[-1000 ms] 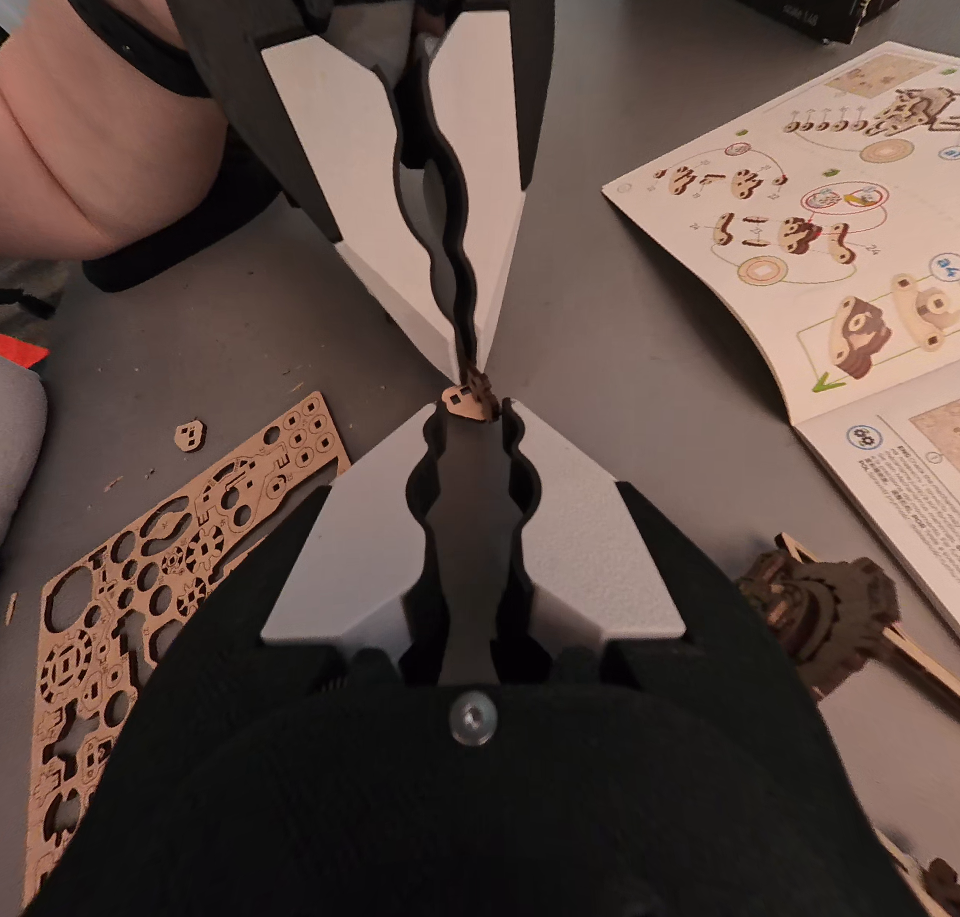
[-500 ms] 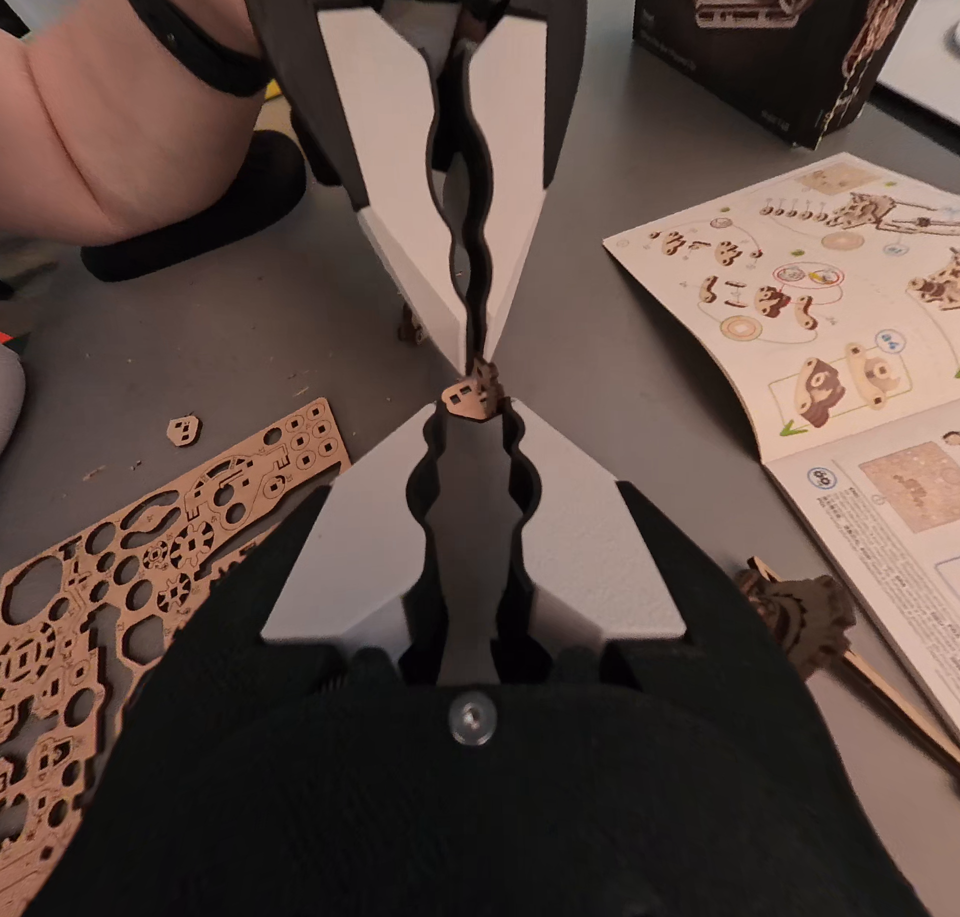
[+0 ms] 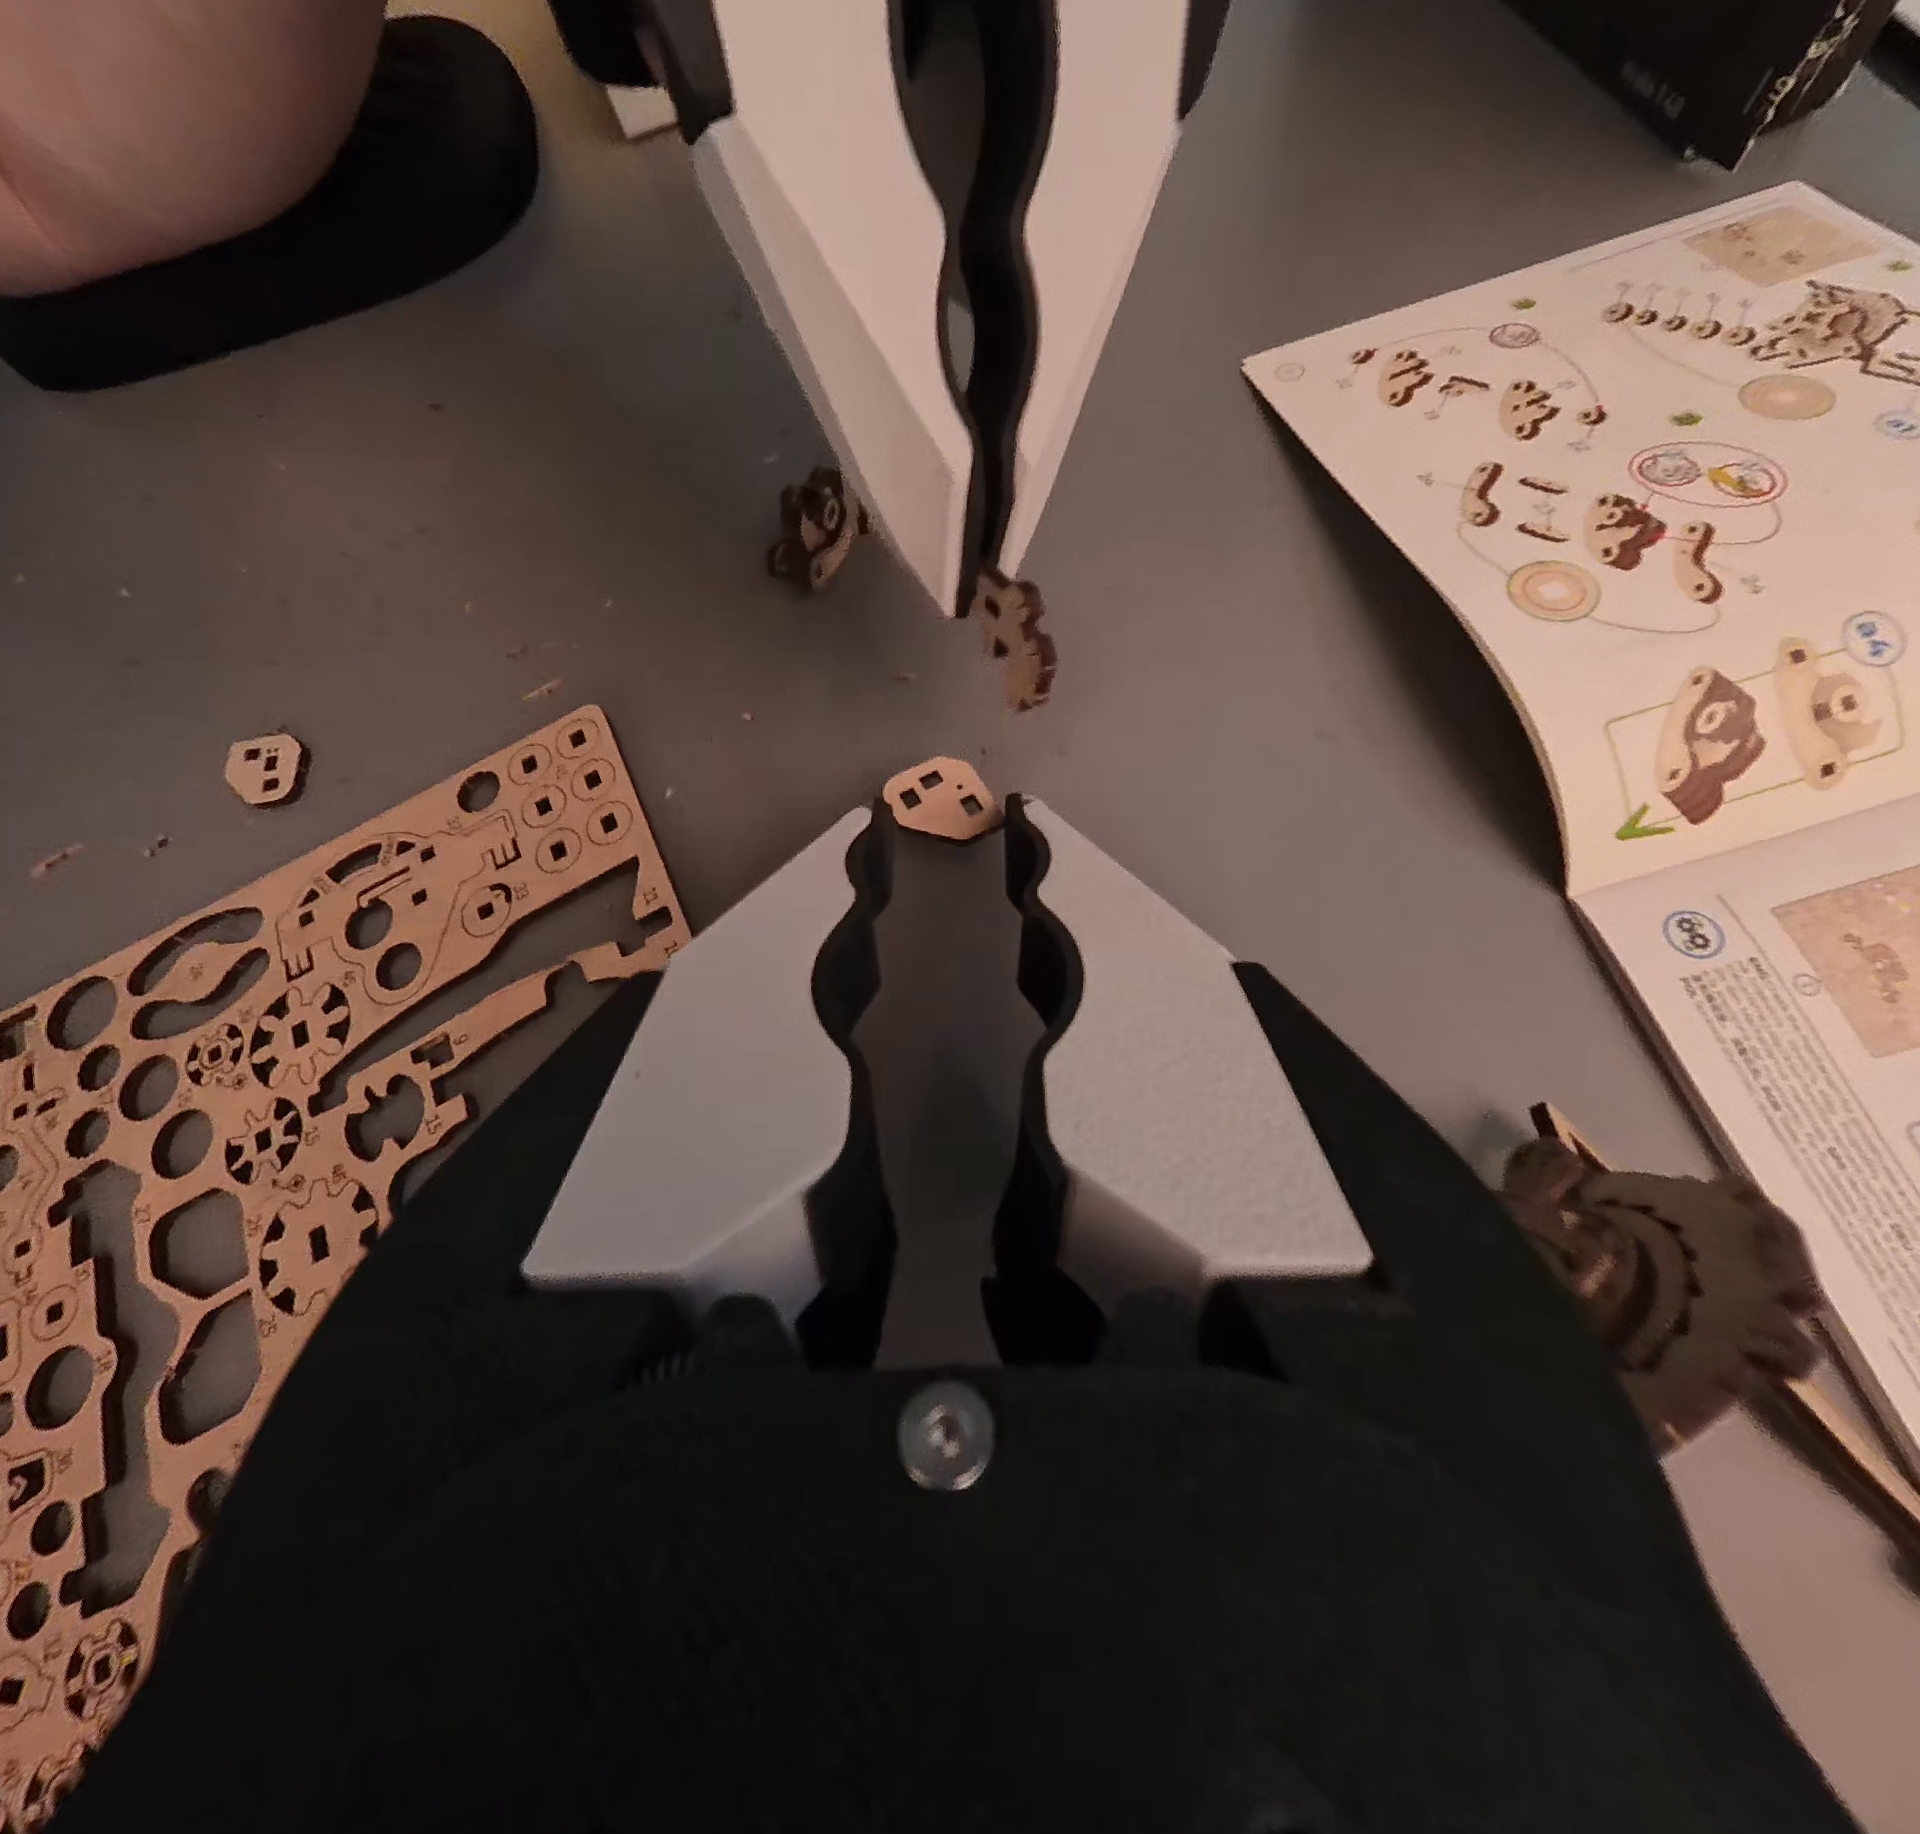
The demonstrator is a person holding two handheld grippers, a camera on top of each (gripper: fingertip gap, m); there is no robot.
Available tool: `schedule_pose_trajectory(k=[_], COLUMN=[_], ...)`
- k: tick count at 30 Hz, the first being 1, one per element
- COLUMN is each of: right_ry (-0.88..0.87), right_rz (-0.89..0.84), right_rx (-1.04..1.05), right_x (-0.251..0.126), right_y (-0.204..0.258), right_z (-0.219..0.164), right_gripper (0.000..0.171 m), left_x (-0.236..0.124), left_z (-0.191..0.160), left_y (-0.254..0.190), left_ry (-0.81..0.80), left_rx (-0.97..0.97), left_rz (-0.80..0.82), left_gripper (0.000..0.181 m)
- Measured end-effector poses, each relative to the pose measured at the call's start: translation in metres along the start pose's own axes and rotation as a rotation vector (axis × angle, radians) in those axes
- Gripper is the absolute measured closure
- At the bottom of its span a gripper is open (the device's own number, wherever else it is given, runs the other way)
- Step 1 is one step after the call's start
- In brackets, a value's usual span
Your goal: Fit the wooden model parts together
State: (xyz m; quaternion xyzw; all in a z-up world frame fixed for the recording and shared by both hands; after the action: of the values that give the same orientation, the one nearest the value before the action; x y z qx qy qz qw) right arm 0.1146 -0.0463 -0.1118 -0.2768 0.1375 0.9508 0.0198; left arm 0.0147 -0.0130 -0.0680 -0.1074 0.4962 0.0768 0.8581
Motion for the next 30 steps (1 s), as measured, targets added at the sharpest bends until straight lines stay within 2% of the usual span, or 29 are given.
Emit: schedule_pose_trajectory(k=[7,10,13,16,19,25,30], right_ry=[0.056,0.053,0.034,0.133,0.135,0.103,0.092], right_rz=[-0.008,-0.012,-0.027,-0.042,-0.008,0.037,0.035], right_rx=[-0.014,-0.044,-0.104,-0.177,-0.219,-0.152,-0.146], right_x=[0.011,0.006,0.001,0.006,0.012,0.015,0.014], right_y=[0.005,0.003,0.002,0.001,0.008,0.009,0.010], right_z=[-0.002,-0.002,0.002,-0.003,0.000,0.001,0.002], right_gripper=[0.150,0.140,0.141,0.145,0.157,0.149,0.151], left_x=[0.002,0.001,-0.001,-0.001,-0.002,-0.001,0.001], left_z=[0.000,-0.001,-0.001,-0.001,-0.002,-0.004,-0.005], left_y=[0.000,0.000,0.001,0.001,0.002,0.003,0.002], left_ry=[0.012,0.013,0.011,0.016,0.023,0.038,0.048], left_rx=[0.005,0.006,0.004,0.006,0.013,0.023,0.031], left_rz=[0.006,0.003,0.006,0.004,0.008,-0.003,-0.005], left_gripper=[0.181,0.181,0.181,0.181,0.181,0.181,0.181])
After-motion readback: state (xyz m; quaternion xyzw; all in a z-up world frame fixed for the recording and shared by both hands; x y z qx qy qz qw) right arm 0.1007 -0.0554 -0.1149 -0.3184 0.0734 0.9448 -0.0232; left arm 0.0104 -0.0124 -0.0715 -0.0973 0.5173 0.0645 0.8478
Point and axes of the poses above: each gripper's, where its closed fingertips meet, x out along the fingers, z out of its top, y = z × x across the jaws, the point moved 7 cm from there along -x, back along the fingers, and after that the axes turned 13 degrees about z, right-handed, at the moved point
